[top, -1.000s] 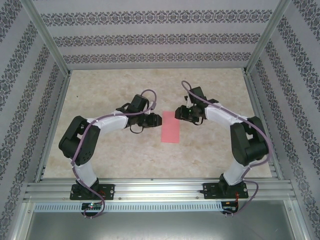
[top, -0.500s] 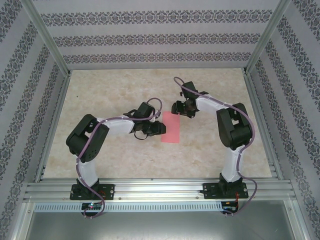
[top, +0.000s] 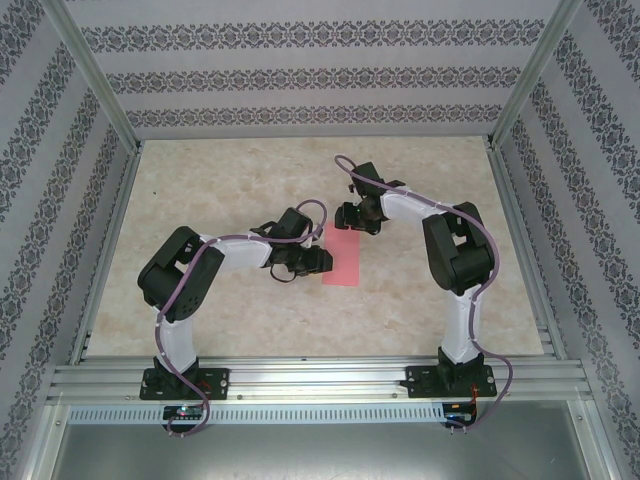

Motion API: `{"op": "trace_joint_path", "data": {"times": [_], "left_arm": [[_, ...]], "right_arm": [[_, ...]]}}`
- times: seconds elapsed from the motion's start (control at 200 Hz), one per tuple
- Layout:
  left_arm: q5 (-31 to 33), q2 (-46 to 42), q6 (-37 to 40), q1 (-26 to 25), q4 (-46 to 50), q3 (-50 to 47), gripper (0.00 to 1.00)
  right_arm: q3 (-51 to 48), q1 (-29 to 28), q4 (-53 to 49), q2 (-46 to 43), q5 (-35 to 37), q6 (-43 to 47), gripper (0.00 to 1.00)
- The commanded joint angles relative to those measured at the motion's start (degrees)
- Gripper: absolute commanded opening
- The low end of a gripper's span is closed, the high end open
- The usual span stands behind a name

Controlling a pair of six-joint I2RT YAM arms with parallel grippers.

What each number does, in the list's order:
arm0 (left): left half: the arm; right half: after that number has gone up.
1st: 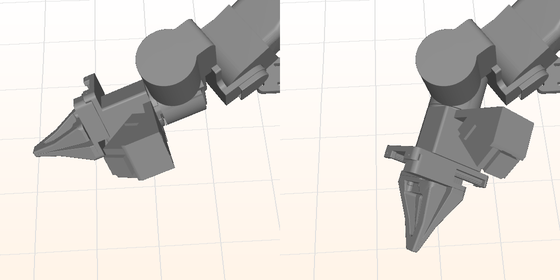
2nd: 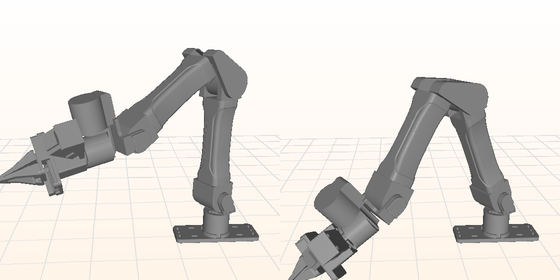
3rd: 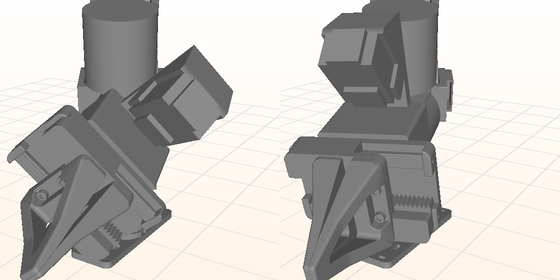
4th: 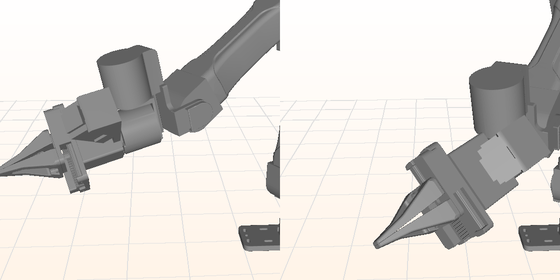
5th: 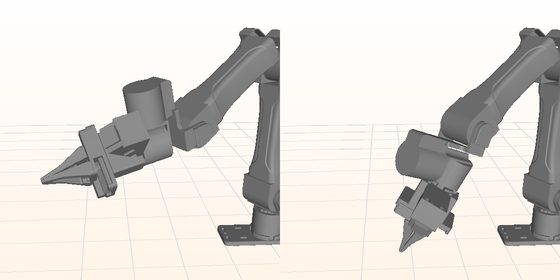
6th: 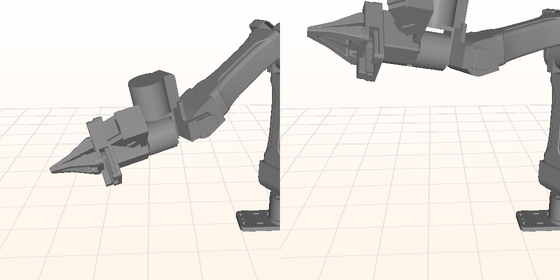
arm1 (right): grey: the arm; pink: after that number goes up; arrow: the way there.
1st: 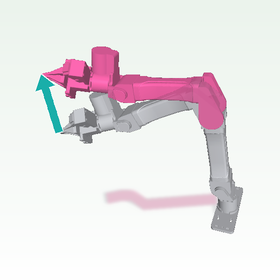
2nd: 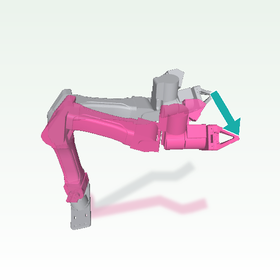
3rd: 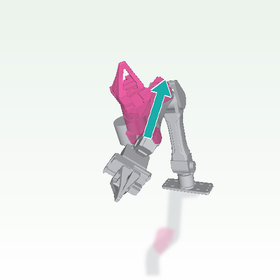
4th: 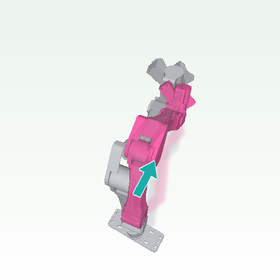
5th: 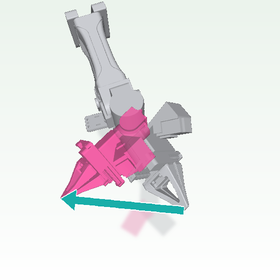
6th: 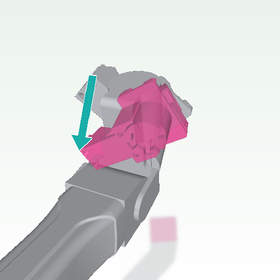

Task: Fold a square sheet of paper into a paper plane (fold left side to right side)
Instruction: Fold the triangle a second time at the center of the table.

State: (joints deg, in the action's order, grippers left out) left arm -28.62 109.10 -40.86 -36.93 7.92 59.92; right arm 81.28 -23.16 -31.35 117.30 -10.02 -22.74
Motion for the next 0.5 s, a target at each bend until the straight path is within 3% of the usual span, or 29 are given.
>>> {"op": "trace_joint_path", "data": {"times": [0.0, 0.495], "left_arm": [[0.9, 1.0, 0.3, -1.0, -0.2, -0.2, 0.35], [1.5, 1.6, 0.3, -1.5, 0.0, 0.0, 0.35]], "right_arm": [[1.5, -0.4, -1.2, 1.7, 1.8, 0.7, 0.55], [1.7, -0.7, -2.0, 1.3, 3.7, 1.9, 0.64]]}}
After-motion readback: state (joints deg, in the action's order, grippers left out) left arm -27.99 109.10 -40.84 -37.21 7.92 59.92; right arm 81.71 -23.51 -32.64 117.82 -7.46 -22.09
